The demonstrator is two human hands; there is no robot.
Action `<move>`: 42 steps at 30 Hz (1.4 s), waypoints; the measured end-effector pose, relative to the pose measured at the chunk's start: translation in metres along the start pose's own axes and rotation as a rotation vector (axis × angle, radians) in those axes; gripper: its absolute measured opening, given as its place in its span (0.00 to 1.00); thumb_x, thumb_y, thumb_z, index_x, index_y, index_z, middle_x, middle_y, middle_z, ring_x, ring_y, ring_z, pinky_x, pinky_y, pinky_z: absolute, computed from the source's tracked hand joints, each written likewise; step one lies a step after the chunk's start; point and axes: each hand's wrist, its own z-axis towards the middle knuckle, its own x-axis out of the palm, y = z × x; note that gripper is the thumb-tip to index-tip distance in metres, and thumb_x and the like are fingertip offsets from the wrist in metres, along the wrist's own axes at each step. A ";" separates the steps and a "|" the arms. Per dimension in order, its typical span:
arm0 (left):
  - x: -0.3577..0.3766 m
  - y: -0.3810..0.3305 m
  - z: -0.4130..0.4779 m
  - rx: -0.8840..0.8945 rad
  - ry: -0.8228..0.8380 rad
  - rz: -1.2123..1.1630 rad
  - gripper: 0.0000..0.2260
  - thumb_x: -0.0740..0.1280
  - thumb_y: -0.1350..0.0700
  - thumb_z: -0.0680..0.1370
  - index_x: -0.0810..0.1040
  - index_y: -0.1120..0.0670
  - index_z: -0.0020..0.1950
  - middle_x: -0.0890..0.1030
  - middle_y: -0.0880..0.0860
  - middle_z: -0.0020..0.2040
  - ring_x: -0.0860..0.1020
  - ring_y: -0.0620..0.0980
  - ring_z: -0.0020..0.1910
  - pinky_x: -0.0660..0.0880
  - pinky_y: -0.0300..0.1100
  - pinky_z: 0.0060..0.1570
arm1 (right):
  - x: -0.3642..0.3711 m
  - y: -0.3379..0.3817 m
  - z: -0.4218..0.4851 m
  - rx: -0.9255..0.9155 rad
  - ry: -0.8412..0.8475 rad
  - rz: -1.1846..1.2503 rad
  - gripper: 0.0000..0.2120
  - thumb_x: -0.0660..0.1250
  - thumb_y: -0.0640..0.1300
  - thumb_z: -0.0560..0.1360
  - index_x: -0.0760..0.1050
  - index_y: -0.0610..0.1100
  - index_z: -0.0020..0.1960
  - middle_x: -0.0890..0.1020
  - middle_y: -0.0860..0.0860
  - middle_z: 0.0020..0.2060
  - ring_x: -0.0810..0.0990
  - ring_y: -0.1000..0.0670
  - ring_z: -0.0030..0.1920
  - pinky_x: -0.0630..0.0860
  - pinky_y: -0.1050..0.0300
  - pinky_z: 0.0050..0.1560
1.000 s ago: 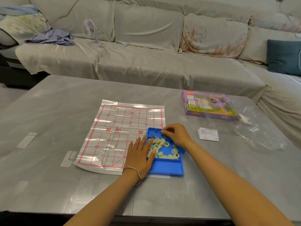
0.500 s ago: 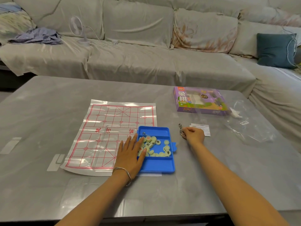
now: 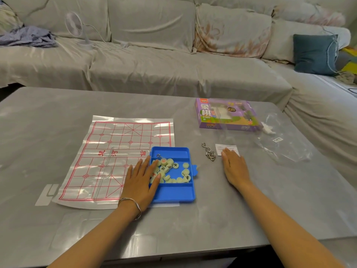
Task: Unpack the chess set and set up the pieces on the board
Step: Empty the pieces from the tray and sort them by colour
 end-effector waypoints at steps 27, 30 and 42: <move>0.004 0.003 0.003 0.014 -0.013 -0.009 0.43 0.27 0.27 0.64 0.48 0.44 0.75 0.47 0.46 0.76 0.45 0.49 0.76 0.36 0.44 0.70 | 0.014 0.015 0.011 -0.209 0.343 -0.227 0.28 0.45 0.56 0.81 0.43 0.47 0.77 0.45 0.53 0.77 0.41 0.53 0.76 0.38 0.54 0.73; 0.003 0.002 0.002 0.015 -0.014 -0.009 0.44 0.26 0.27 0.64 0.47 0.44 0.75 0.46 0.45 0.76 0.45 0.49 0.76 0.36 0.43 0.69 | 0.014 0.015 0.008 -0.147 0.305 -0.185 0.28 0.47 0.55 0.81 0.45 0.46 0.77 0.47 0.51 0.77 0.43 0.52 0.76 0.38 0.54 0.73; -0.003 -0.004 -0.002 -0.026 -0.029 -0.090 0.44 0.30 0.26 0.65 0.48 0.47 0.76 0.53 0.47 0.76 0.49 0.48 0.76 0.41 0.44 0.72 | 0.040 0.170 0.009 -0.174 0.482 0.264 0.17 0.54 0.43 0.80 0.76 0.33 0.55 0.80 0.38 0.52 0.77 0.39 0.53 0.75 0.44 0.55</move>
